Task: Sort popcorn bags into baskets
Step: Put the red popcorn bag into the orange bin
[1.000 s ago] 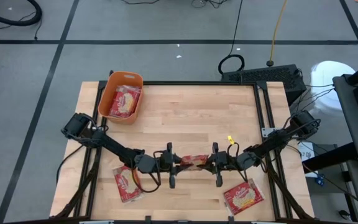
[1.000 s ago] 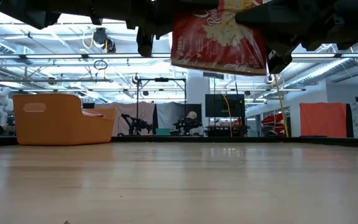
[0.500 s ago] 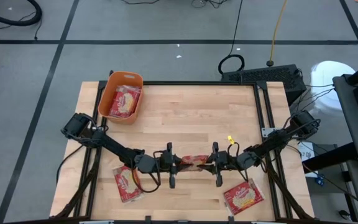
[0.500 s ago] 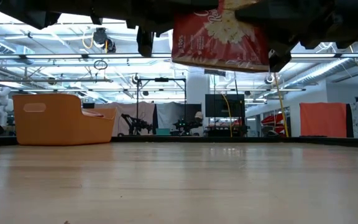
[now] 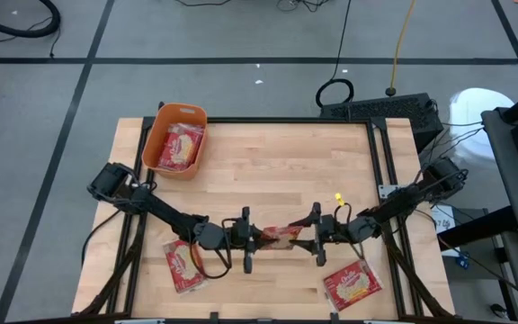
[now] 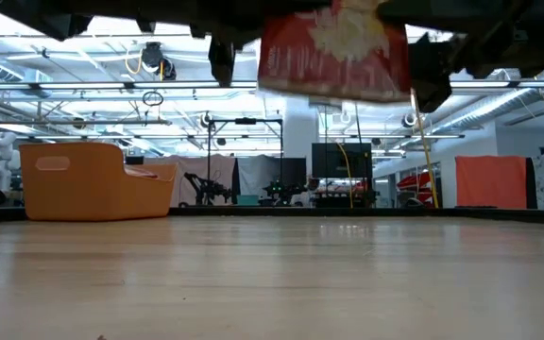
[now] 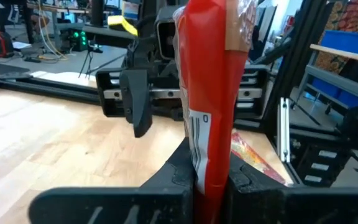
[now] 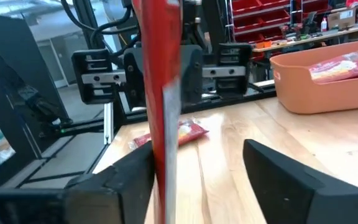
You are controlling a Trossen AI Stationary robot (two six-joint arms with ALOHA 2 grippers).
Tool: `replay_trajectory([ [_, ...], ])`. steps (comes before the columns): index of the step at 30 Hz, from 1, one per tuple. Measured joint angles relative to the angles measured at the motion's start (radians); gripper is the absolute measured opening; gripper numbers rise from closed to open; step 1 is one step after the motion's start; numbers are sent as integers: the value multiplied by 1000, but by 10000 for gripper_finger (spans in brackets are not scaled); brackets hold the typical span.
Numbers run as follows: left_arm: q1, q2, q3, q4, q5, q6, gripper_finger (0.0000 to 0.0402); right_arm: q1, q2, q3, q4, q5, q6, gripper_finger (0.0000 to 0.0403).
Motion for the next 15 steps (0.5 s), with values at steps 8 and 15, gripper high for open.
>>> replay_trajectory([
  [8,14,-211,1,-294,6,-72,25,35,-199,-179,1,4,36,260],
  [15,84,-474,1,-658,-4,-227,25,80,-251,-239,1,0,43,248],
])
